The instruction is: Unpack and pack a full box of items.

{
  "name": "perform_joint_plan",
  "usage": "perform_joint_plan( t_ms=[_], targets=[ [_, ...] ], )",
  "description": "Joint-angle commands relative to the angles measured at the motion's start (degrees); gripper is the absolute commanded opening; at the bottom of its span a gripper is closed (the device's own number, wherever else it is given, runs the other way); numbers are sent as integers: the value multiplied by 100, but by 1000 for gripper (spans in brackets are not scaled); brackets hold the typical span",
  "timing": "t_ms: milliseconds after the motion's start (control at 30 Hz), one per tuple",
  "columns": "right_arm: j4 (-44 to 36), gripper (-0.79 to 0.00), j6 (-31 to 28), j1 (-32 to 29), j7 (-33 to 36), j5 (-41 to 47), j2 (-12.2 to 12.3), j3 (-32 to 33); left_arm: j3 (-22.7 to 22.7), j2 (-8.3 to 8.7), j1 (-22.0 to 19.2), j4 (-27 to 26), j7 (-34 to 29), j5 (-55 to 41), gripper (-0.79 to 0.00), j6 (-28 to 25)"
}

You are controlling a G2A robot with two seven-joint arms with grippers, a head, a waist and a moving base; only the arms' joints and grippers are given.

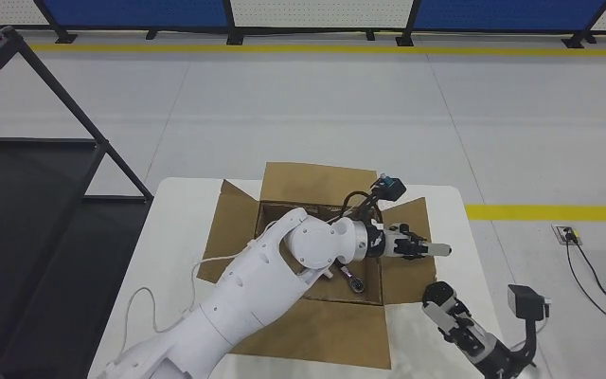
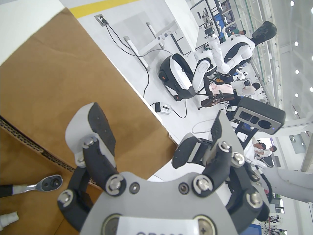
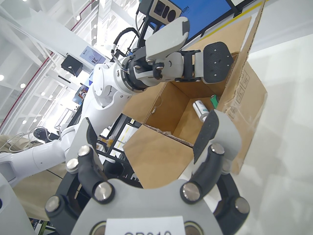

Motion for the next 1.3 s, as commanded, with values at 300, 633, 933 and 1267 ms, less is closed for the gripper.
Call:
perform_joint_plan(
  t_ms=[300, 633, 933, 1267],
  targets=[
    [105, 0, 596, 294, 156, -89, 43, -83, -935, 325, 598, -855, 483, 734, 0, -39],
    [456, 0, 654, 455, 435, 126, 101, 11, -3024, 950, 2318, -3056, 476, 1287, 0, 126],
    [843, 0, 782, 758, 635, 202, 143, -121, -4508, 1211, 3764, -4804, 776, 1356, 0, 63],
    [1278, 0, 640, 961, 683, 318, 174, -285, -5733, 1339, 5313, -6017, 1390, 1243, 0, -196]
  ],
)
